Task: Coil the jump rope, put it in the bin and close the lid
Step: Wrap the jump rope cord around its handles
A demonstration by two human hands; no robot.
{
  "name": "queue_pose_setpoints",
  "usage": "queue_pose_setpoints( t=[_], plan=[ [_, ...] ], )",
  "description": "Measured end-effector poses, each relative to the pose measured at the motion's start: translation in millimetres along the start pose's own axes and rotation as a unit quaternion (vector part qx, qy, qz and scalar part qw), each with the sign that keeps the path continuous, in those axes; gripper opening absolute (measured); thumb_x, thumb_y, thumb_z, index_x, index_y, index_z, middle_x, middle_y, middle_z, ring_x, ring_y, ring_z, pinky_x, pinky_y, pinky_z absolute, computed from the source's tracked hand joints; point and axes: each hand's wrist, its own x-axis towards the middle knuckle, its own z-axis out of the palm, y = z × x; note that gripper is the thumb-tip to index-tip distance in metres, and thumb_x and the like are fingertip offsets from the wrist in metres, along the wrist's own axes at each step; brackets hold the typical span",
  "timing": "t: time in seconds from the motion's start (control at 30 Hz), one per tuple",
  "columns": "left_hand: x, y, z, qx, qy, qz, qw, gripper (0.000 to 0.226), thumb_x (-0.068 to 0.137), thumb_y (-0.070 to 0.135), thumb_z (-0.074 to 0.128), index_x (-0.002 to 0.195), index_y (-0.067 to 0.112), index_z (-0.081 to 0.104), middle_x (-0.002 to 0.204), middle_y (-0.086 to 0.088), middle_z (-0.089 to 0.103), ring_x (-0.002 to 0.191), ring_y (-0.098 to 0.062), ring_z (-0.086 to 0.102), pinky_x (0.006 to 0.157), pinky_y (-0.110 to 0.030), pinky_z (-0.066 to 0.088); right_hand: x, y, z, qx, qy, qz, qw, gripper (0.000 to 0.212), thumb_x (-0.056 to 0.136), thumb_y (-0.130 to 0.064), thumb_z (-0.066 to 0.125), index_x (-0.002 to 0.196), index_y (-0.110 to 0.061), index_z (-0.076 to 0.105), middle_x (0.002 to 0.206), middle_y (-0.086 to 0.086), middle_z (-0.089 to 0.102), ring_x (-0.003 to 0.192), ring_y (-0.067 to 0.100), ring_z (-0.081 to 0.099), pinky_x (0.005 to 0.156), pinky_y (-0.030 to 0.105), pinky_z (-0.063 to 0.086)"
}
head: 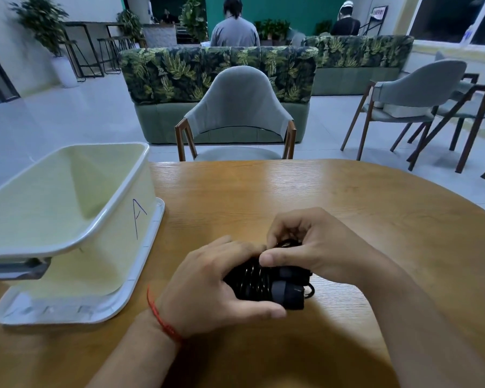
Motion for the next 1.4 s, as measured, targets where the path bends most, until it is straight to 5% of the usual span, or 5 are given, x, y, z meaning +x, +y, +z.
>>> queue_pose_setpoints(
  t=[0.23, 0.43, 0.77, 1.0, 1.4],
  plan=[
    [-3, 1, 6, -0.213, 0.030, -0.035, 0.976, 0.064, 0.072, 0.048, 0.097, 0.124, 0.019, 0.072, 0.109, -0.001, 0.079, 0.102, -0.026, 0.078, 0.089, -0.048, 0.062, 6, 13, -2, 0.157, -0.057, 0.077, 0.983, 0.032, 0.084, -0.040, 0.090, 0.075, -0.017, 0.070, 0.066, 0.009, 0.060, 0.055, 0.018, 0.047, 0.051, 0.033, 0.026],
    [0, 5, 3, -0.342, 0.120, -0.126, 0.923, 0.075, 0.080, 0.080, 0.073, 0.137, 0.031, 0.072, 0.117, -0.009, 0.079, 0.100, -0.024, 0.077, 0.084, -0.033, 0.061, 16, 15, 29, 0.243, 0.034, 0.058, 0.968, 0.020, 0.105, -0.029, 0.072, 0.085, -0.031, 0.074, 0.081, 0.019, 0.048, 0.061, 0.014, 0.038, 0.050, 0.022, 0.025],
    [11, 5, 9, -0.367, 0.201, -0.229, 0.879, 0.060, 0.098, 0.078, 0.045, 0.138, 0.038, 0.067, 0.097, -0.015, 0.071, 0.073, -0.014, 0.059, 0.055, -0.027, 0.048, 20, -1, 93, 0.151, 0.215, 0.075, 0.962, 0.026, 0.117, -0.024, 0.052, 0.115, -0.041, 0.072, 0.092, -0.030, 0.077, 0.083, -0.010, 0.069, 0.076, 0.014, 0.051],
    [6, 3, 13, -0.324, 0.168, -0.217, 0.905, 0.044, 0.105, 0.067, 0.037, 0.148, 0.063, 0.048, 0.146, 0.013, 0.064, 0.131, -0.012, 0.065, 0.098, -0.037, 0.057, 19, -10, 106, 0.179, 0.269, 0.083, 0.943, 0.038, 0.119, -0.024, 0.045, 0.118, -0.039, 0.079, 0.114, -0.013, 0.084, 0.115, 0.007, 0.075, 0.112, 0.046, 0.056],
    [10, 12, 20, -0.122, 0.204, -0.234, 0.943, 0.062, 0.100, 0.063, 0.043, 0.161, 0.049, 0.039, 0.143, 0.030, 0.045, 0.142, -0.008, 0.042, 0.123, -0.040, 0.037, 14, -26, 124, 0.312, 0.254, 0.040, 0.915, 0.026, 0.111, -0.029, 0.064, 0.135, -0.034, 0.072, 0.126, -0.006, 0.083, 0.124, 0.010, 0.076, 0.118, 0.048, 0.051]
  ],
)
